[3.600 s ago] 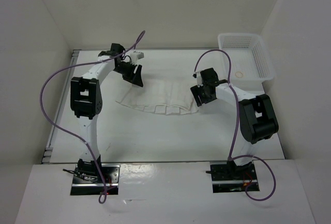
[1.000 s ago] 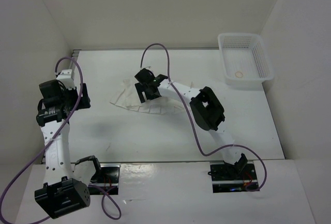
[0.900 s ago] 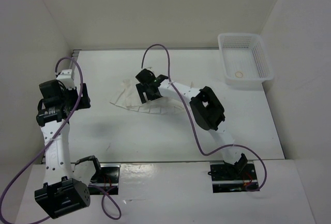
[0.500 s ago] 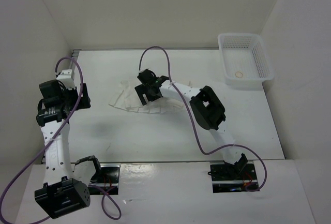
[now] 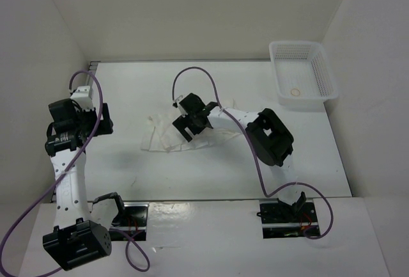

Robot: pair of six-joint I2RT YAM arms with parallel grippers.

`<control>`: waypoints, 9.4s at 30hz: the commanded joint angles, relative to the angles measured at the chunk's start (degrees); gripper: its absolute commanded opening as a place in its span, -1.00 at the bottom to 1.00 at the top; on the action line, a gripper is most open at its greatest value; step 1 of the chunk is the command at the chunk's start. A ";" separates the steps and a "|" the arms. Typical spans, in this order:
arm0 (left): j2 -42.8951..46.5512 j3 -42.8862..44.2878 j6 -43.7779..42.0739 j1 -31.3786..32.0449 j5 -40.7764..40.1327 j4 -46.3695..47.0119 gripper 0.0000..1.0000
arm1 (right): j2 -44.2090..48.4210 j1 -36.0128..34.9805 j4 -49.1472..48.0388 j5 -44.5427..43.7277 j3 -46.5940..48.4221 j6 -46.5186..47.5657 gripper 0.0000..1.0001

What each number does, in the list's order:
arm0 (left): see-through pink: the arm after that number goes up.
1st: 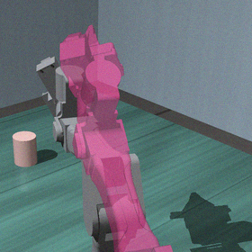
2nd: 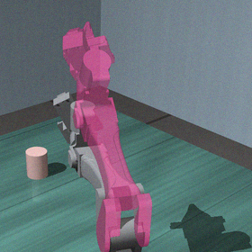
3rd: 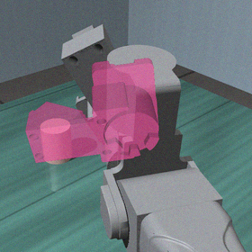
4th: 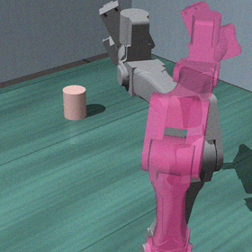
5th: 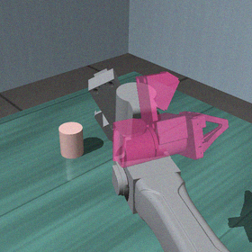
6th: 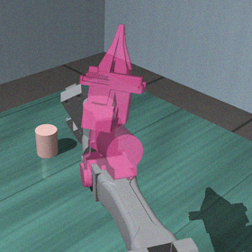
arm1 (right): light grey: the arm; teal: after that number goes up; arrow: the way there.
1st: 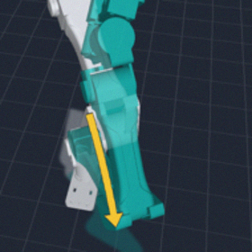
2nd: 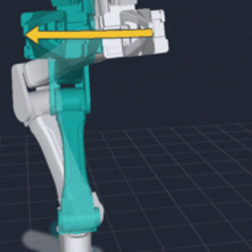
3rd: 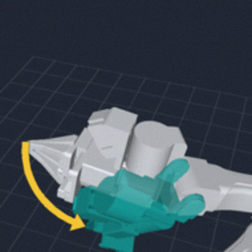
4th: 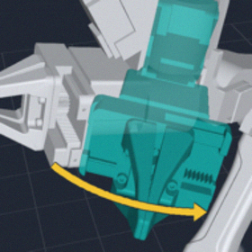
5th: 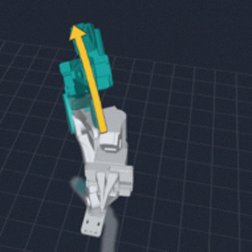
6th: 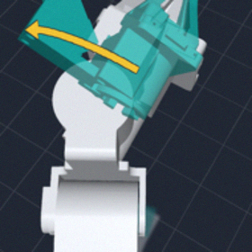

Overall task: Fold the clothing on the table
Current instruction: Fold the skirt

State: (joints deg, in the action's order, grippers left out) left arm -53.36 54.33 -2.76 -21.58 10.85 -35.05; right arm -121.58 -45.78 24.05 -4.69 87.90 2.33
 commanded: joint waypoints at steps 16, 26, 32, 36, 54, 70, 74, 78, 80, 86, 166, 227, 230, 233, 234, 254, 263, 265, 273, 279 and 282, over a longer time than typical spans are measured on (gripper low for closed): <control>-1.64 3.58 -8.13 3.03 15.69 -4.41 1.00 | 19.26 -1.59 19.53 13.65 6.58 11.64 0.99; -26.06 6.84 -19.55 16.74 17.62 -3.80 0.90 | 40.62 18.07 16.11 12.06 -14.41 16.83 0.99; -43.21 15.53 -23.24 17.80 21.76 -3.54 0.78 | 48.71 29.25 17.78 13.74 -22.58 16.22 0.99; -47.96 18.97 -24.39 17.80 24.38 -3.01 0.78 | 51.53 34.87 18.40 16.90 -24.43 15.60 0.99; -55.44 19.16 -28.35 23.52 20.61 -4.06 0.71 | 54.52 44.72 18.93 20.33 -25.06 14.55 0.99; -56.50 18.54 -31.34 24.04 17.01 -6.44 0.20 | 53.46 45.25 17.87 21.91 -25.06 14.02 0.99; -59.74 20.37 -30.81 24.04 19.81 -6.44 -0.09 | 52.94 45.25 17.87 22.44 -25.58 14.02 0.99; -62.38 23.53 -30.28 24.04 24.21 -6.44 -0.21 | 52.94 45.25 17.87 22.96 -26.72 14.02 0.99; -64.48 24.94 -29.06 24.04 27.37 -6.44 -0.31 | 52.24 45.25 17.87 22.97 -27.33 14.02 0.99; -68.80 29.08 -29.67 19.75 37.48 -10.39 -0.54 | 48.11 45.25 17.87 25.51 -27.34 14.72 0.99; -60.89 17.74 -27.03 19.21 28.00 -8.46 -1.00 | 1.26 39.10 20.16 46.35 -5.72 25.80 0.11; -66.69 26.27 -14.11 26.86 32.48 -3.01 -1.00 | 4.69 1.14 32.28 13.56 25.74 17.97 -1.00; -66.69 26.27 -14.11 26.86 32.48 -3.01 -1.00 | 3.46 -0.63 32.81 13.57 25.74 18.50 -1.00; -66.17 26.27 -13.59 26.86 32.48 -3.01 -1.00 | 2.84 -2.30 32.81 14.61 24.43 18.50 -1.00; -66.17 26.27 -13.58 26.86 32.48 -3.01 -1.00 | 2.23 -3.17 32.81 14.62 23.56 19.02 -1.00; -66.17 25.74 -13.58 26.86 32.48 -3.01 -1.00 | -3.13 -7.92 33.76 25.77 41.53 14.90 0.17; -60.38 25.13 -14.11 22.65 33.79 -5.99 0.03 | -3.68 1.47 45.82 32.99 57.42 20.07 0.30; -57.57 25.13 -14.90 18.61 33.80 -7.22 0.38 | 1.57 6.28 44.77 32.99 49.79 20.69 0.32; -37.28 24.51 -17.27 9.10 25.03 -11.80 1.00 | 28.57 23.96 29.13 29.66 10.66 20.70 0.57; -31.35 19.86 -17.27 21.48 26.41 -13.12 1.00 | 43.61 31.18 22.70 25.00 -10.10 18.86 0.63; -34.51 18.54 -19.46 25.79 25.72 -13.73 0.98 | 47.22 34.35 21.21 26.13 -15.64 18.33 0.63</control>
State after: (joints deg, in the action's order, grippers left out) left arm -82.19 76.47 -19.64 2.37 37.28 -45.28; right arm -76.82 -13.47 51.13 21.67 75.55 21.65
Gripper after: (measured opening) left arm 0.991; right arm 0.812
